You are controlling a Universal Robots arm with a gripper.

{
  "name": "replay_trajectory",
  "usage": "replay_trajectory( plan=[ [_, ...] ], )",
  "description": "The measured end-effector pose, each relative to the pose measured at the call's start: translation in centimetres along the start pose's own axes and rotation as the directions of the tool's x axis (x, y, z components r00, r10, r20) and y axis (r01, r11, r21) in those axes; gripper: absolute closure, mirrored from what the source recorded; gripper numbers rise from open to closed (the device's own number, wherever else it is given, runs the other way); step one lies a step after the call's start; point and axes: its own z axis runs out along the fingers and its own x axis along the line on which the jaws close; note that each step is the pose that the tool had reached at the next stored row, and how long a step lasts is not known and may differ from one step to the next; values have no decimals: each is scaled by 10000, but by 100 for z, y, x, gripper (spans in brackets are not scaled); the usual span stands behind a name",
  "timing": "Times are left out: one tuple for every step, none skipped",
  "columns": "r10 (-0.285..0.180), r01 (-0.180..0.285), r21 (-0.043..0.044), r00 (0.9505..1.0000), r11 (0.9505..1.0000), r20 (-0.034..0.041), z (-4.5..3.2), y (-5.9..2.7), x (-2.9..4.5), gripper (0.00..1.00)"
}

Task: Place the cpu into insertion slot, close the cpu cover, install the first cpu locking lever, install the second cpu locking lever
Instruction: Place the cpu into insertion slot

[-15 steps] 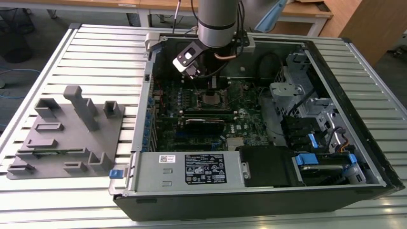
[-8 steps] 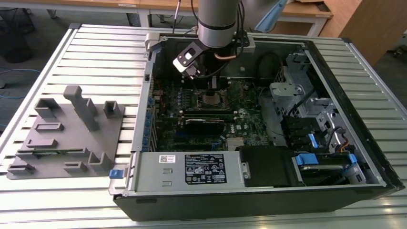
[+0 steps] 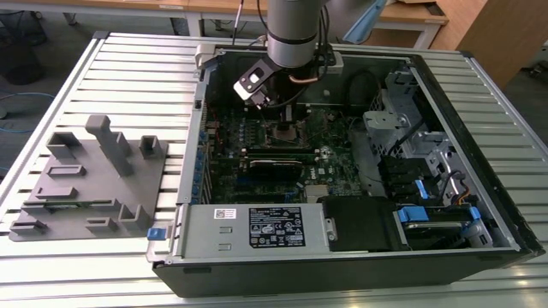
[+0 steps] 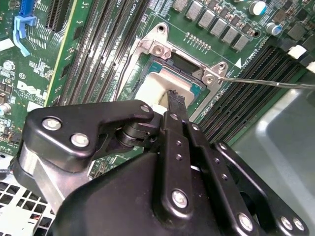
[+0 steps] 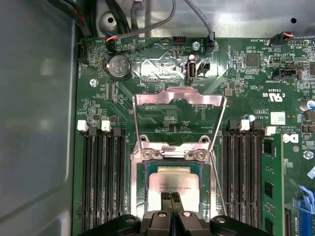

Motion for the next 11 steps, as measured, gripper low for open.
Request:
replay_trajectory(
  plan=[
    [0,0,1,10000,10000,2,1,5,0,89],
    [-1,1,2,10000,10000,3,2,8,-1,89],
    [-3,3,2,10000,10000,2,3,11,0,89],
    [-4,4,0,10000,10000,0,6,13,0,89],
    [-7,7,-2,10000,10000,-3,10,18,0,89],
    [-9,9,-1,10000,10000,-2,13,23,0,89],
    [-10,10,1,10000,10000,-1,17,27,0,89],
    [-11,11,1,10000,10000,0,21,28,0,89],
    [-10,10,1,10000,10000,-1,27,28,0,89],
    [-10,10,2,10000,10000,0,36,27,0,89],
    [-10,10,2,10000,10000,0,47,27,0,89]
  ],
)
